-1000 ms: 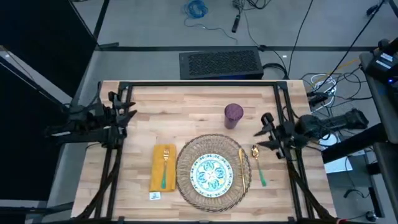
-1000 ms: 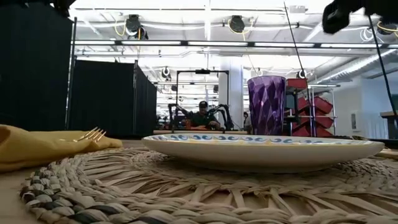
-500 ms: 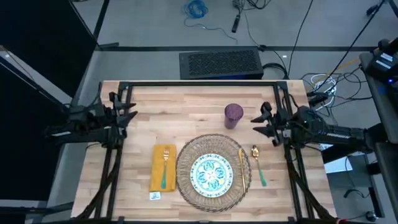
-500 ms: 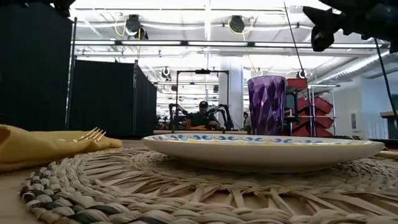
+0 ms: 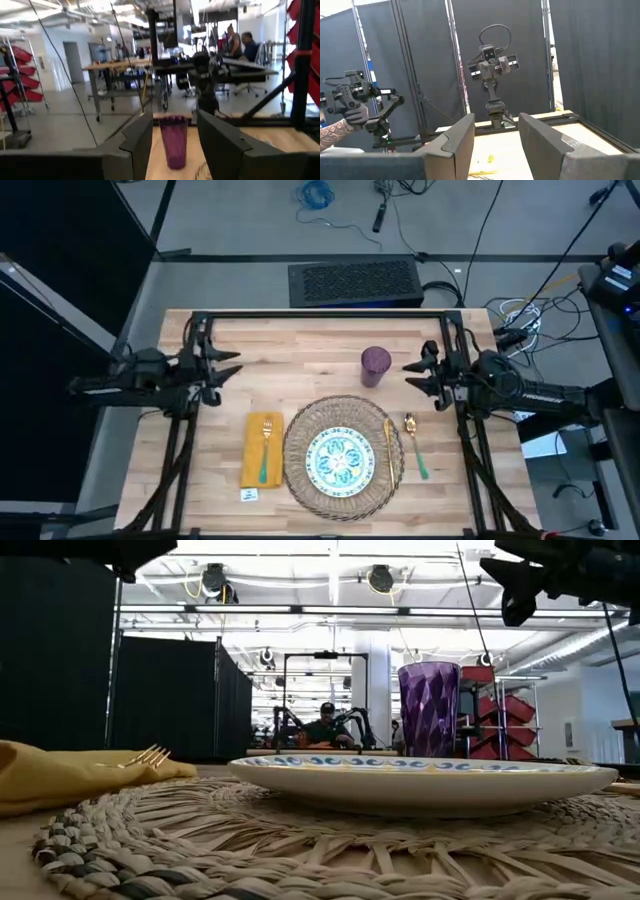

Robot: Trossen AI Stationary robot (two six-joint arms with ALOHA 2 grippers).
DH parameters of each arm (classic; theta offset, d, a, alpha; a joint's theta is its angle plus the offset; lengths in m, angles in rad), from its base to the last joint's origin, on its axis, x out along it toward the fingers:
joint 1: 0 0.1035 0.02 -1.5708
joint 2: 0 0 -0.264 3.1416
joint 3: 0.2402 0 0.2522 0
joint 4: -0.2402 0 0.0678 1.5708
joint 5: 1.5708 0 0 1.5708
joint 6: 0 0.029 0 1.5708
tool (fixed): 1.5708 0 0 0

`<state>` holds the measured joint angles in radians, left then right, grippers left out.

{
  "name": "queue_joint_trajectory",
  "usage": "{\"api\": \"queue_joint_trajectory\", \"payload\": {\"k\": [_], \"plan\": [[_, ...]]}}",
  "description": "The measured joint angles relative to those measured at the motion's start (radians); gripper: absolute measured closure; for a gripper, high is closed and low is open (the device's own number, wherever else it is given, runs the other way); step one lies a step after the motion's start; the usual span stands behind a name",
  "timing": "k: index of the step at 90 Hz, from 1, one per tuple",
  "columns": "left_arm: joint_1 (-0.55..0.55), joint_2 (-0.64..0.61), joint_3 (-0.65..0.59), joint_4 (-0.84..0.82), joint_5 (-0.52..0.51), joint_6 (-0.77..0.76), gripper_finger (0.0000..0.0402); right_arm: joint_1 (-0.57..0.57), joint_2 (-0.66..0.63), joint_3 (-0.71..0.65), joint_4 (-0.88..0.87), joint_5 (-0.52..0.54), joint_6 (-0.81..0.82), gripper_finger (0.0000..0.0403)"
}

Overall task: Set table place
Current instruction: Return to Home Position

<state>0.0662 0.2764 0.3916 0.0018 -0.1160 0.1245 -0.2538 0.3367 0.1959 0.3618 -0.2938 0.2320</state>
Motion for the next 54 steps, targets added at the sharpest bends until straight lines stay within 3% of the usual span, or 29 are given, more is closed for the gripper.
{"api": "queue_joint_trajectory", "payload": {"k": [17,39,54], "plan": [[0.0,-0.042,-0.02,-0.052,-0.048,-0.065,0.0261,0.015,0.001,0.0,-0.055,-0.048,0.007,0.0264],[0.0,-0.272,-0.188,0.065,-0.155,-0.145,0.0261,0.044,0.0,0.0,-0.036,-0.052,-0.018,0.0264],[-0.001,-0.257,-0.212,0.076,-0.235,-0.145,0.0261,0.09,0.015,-0.004,-0.024,-0.038,-0.011,0.0264]]}}
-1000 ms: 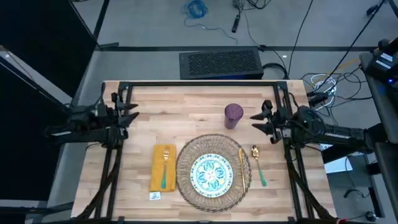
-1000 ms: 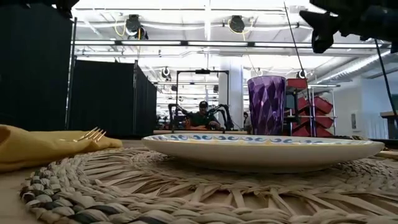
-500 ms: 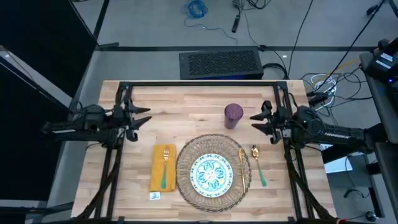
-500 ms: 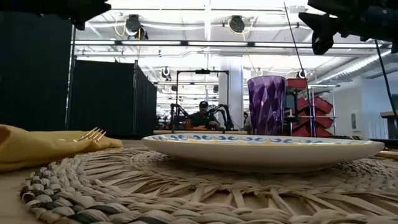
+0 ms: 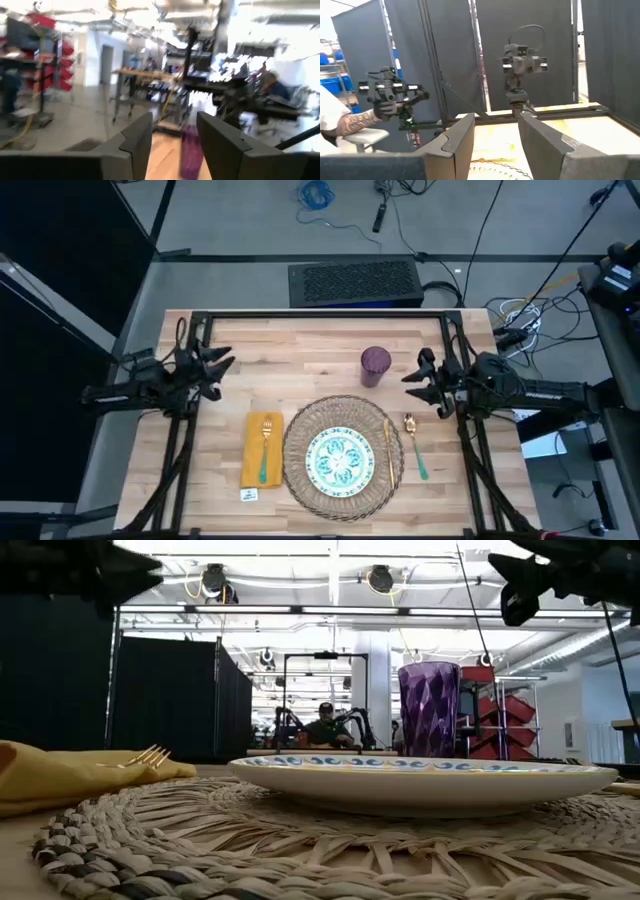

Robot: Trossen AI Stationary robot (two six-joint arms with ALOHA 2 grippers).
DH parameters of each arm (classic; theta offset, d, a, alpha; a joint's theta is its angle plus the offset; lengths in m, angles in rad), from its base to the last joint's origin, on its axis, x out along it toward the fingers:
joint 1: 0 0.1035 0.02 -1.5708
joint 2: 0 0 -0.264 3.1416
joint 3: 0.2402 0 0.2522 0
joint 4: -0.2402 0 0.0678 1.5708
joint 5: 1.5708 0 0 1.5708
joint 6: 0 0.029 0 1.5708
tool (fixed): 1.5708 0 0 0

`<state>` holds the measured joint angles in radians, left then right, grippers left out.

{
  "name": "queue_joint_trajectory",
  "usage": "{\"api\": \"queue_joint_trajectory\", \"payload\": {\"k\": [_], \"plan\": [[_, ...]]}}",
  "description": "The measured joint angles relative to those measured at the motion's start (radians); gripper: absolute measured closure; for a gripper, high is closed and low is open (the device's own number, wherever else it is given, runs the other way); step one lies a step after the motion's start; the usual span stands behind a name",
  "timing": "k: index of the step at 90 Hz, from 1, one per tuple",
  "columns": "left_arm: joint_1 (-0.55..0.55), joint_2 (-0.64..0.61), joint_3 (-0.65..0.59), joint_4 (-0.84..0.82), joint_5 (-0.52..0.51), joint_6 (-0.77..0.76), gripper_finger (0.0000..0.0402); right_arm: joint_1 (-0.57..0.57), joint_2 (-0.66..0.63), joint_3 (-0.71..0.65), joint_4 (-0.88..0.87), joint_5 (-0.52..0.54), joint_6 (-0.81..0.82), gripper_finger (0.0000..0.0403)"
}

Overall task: Set table place
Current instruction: Return to Home Position

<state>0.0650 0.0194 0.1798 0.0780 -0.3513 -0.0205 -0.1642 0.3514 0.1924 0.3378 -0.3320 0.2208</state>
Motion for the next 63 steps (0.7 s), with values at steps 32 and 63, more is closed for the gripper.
{"api": "queue_joint_trajectory", "payload": {"k": [32,63], "plan": [[0.0,0.023,-0.055,0.055,-0.017,0.0,0.0261,0.05,0.059,-0.177,0.305,0.083,0.044,0.0264],[0.0,0.014,-0.153,0.136,-0.04,-0.03,0.0261,0.058,0.064,-0.178,0.179,0.107,0.006,0.0264]]}}
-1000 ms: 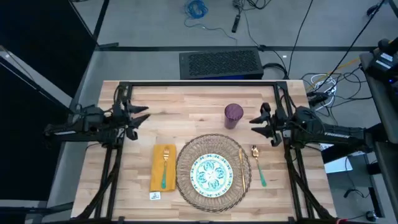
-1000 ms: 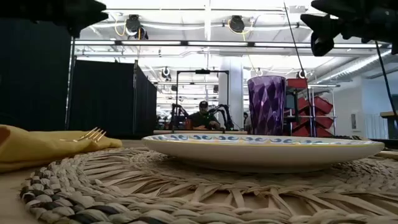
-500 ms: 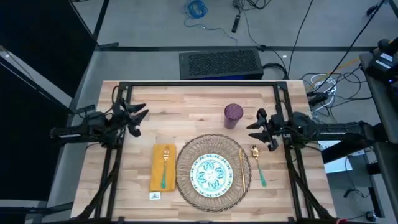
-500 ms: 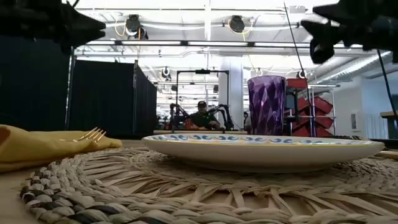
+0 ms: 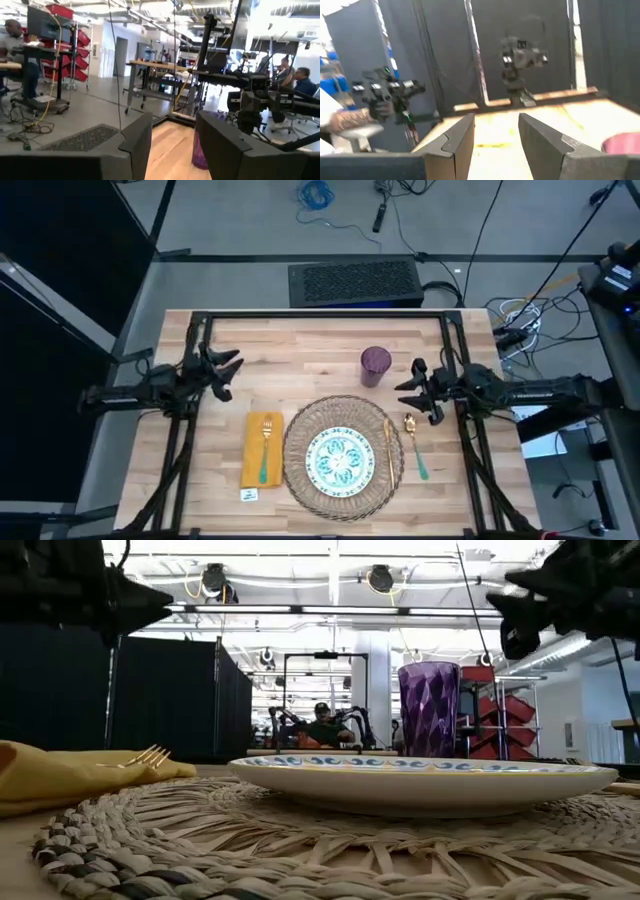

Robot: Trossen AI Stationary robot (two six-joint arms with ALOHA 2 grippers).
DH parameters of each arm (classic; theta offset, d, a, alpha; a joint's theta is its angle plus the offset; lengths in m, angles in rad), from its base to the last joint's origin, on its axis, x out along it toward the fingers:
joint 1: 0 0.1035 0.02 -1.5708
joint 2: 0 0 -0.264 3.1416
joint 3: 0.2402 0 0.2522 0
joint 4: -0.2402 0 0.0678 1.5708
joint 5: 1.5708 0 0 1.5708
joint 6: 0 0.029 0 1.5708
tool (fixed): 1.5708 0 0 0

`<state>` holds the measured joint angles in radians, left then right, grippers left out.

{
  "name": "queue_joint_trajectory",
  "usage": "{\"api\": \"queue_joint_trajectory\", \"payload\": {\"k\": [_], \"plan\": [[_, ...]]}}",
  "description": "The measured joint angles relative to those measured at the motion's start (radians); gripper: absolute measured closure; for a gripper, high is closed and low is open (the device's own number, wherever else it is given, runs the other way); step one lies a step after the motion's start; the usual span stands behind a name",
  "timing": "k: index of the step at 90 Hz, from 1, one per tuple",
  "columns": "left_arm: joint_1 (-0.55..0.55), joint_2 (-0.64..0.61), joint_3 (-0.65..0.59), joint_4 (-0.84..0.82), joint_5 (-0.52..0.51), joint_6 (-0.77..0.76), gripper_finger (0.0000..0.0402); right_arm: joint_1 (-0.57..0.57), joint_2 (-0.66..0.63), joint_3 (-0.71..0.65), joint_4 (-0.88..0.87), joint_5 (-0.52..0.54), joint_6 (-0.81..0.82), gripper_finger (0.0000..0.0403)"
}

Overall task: Set table place
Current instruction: Return to Home Position

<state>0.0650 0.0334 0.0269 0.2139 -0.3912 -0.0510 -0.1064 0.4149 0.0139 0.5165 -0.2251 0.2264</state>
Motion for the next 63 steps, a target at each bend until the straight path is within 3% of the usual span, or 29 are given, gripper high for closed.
{"api": "queue_joint_trajectory", "payload": {"k": [42,63], "plan": [[0.0,-0.002,-0.019,-0.082,-0.013,-0.063,0.0261,-0.001,0.0,0.0,-0.08,0.0,0.016,0.0264],[0.0,-0.001,-0.019,-0.121,-0.046,-0.099,0.0261,-0.001,-0.001,0.0,-0.203,-0.017,0.067,0.0264]]}}
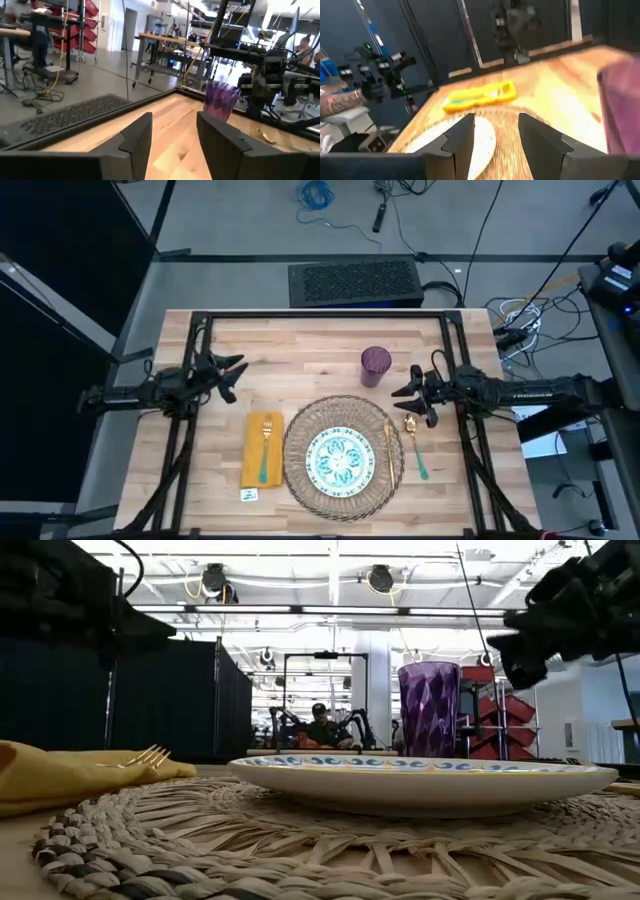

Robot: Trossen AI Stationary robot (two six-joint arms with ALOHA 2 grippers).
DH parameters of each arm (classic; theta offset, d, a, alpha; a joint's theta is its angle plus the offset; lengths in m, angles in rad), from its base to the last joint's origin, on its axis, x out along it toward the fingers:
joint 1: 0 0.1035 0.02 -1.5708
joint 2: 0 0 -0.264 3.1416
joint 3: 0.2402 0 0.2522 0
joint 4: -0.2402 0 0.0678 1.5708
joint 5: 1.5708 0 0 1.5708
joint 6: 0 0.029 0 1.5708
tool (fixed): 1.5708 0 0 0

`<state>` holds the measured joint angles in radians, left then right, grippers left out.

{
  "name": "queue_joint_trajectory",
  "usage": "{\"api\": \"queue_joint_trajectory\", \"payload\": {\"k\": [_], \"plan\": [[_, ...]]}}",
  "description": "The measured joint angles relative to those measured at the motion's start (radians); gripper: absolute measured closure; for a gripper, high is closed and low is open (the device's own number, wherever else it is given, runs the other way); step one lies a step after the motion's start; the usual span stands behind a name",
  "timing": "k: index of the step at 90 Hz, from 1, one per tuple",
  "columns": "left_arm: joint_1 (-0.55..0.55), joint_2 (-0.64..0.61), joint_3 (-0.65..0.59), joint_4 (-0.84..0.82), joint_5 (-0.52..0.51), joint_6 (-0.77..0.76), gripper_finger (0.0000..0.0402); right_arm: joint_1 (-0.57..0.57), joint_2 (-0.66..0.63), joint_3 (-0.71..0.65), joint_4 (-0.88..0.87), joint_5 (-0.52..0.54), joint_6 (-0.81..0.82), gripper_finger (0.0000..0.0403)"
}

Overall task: Set table place
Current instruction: Return to Home Position

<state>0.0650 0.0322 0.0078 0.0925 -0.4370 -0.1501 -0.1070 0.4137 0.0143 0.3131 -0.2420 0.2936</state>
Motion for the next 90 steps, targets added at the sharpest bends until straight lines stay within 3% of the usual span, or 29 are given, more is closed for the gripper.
{"api": "queue_joint_trajectory", "payload": {"k": [48,90], "plan": [[0.0,0.0,0.0,-0.023,-0.07,-0.013,0.0261,0.0,-0.001,0.0,-0.254,0.0,0.053,0.0264],[0.0,0.065,0.0,-0.023,-0.085,-0.012,0.0261,0.056,0.006,0.0,-0.268,0.004,0.06,0.0264]]}}
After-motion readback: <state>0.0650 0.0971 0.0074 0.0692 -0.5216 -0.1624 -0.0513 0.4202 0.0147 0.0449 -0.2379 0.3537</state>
